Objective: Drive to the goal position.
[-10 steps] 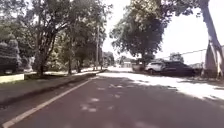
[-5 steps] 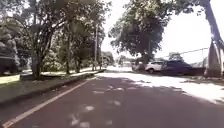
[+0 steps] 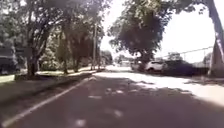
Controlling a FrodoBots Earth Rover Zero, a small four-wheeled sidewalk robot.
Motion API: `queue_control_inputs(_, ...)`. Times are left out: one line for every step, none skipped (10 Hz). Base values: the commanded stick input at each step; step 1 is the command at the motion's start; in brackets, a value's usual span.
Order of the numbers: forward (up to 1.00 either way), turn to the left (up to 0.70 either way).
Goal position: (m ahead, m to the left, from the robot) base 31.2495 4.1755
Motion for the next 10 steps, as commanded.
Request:
queue_control_inputs(0.7, 0.0)
queue_control_inputs(0.7, 0.0)
queue_control_inputs(0.7, 0.0)
queue_control_inputs(0.7, 0.0)
queue_control_inputs(0.7, 0.0)
queue_control_inputs(0.7, 0.0)
queue_control_inputs(0.7, 0.0)
queue_control_inputs(0.7, 0.0)
queue_control_inputs(0.7, 0.0)
queue_control_inputs(0.7, 0.0)
